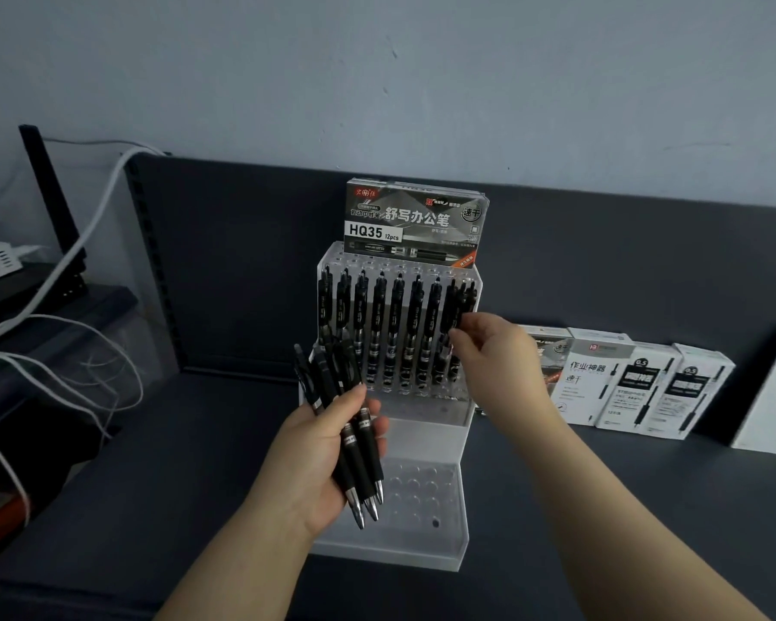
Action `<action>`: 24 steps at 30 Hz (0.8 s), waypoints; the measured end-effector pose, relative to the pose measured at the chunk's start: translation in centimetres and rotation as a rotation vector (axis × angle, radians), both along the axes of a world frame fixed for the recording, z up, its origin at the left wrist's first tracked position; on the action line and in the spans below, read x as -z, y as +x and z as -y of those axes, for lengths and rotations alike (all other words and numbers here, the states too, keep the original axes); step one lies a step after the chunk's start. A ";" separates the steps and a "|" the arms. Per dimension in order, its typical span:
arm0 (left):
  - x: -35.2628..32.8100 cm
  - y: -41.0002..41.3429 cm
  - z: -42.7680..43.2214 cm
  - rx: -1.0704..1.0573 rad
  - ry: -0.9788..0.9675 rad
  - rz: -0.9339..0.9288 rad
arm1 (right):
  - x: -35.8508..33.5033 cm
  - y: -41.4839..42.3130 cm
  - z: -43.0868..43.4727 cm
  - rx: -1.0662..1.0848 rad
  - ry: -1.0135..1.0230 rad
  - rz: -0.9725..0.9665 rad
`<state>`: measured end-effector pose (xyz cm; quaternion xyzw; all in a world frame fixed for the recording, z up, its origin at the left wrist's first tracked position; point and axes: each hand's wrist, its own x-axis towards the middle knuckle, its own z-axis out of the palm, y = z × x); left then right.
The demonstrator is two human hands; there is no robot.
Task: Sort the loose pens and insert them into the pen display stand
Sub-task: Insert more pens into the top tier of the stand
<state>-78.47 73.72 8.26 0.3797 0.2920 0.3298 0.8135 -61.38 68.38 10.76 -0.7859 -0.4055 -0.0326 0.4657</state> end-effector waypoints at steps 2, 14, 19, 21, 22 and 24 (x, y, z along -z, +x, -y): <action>-0.1 0.0 0.1 0.000 0.010 -0.003 | 0.1 0.0 -0.1 0.005 -0.031 0.030; -0.2 0.0 0.4 0.009 0.052 -0.023 | -0.1 -1.5 1.0 -0.002 0.111 -0.039; -0.2 0.6 1.2 0.069 0.200 -0.050 | 0.1 -5.0 1.8 -0.374 -0.007 -0.354; -0.1 0.9 1.4 0.082 0.260 -0.067 | 0.4 -5.2 1.8 -0.387 0.018 -0.485; -0.1 1.0 1.5 0.089 0.281 -0.075 | 0.4 -5.0 1.8 -0.380 0.024 -0.529; 0.0 1.3 1.6 0.110 0.307 -0.077 | 0.5 -4.5 2.1 -0.381 0.024 -0.577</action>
